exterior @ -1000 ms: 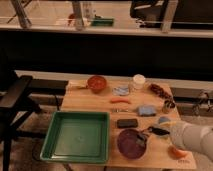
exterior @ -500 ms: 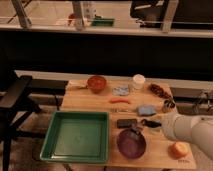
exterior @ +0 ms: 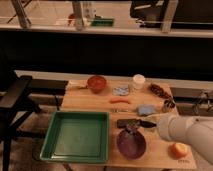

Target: Wipe purple bowl with brush

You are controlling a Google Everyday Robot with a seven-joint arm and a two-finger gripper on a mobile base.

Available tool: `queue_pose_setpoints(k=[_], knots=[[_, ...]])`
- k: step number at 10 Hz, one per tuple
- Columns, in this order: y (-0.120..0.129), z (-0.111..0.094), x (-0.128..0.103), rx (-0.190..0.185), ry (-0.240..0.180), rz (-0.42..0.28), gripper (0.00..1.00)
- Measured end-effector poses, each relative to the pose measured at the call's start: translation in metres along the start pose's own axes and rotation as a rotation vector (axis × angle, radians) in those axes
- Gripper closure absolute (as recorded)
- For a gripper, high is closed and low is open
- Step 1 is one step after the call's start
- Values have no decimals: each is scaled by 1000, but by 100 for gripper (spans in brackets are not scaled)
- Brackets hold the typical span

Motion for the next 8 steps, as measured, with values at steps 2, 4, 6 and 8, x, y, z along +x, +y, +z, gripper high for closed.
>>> queue_pose_setpoints(k=[2, 4, 6, 8], knots=[[3, 5, -7, -5, -24, 5, 100], [7, 9, -12, -13, -43, 10, 100], [13, 12, -19, -27, -65, 13, 100], [20, 11, -22, -41, -76, 15, 100]])
